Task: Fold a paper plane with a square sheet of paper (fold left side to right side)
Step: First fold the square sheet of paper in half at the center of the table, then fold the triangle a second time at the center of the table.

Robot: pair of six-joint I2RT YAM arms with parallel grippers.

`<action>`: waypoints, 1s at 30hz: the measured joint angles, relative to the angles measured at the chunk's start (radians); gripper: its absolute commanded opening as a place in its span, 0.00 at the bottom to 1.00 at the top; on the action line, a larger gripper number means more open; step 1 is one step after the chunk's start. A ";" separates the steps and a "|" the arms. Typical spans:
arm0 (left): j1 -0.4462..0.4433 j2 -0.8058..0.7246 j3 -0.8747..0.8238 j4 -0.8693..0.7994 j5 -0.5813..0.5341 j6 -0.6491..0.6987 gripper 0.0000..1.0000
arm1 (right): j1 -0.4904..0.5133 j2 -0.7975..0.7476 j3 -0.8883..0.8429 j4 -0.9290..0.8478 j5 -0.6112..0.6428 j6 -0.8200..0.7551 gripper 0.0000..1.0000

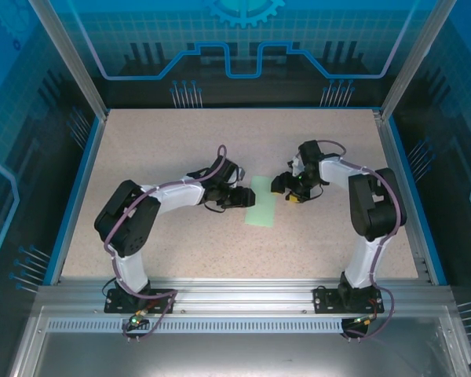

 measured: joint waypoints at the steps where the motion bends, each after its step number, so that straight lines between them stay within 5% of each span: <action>1: -0.002 0.001 0.000 0.000 0.000 0.000 0.59 | 0.011 -0.013 -0.013 -0.002 0.000 0.014 0.65; 10: -0.013 0.018 0.000 0.001 0.003 0.000 0.56 | 0.100 -0.021 -0.028 -0.034 0.008 0.095 0.63; 30: -0.025 0.066 0.013 0.004 0.004 0.000 0.51 | 0.124 0.003 0.009 -0.053 0.046 0.122 0.55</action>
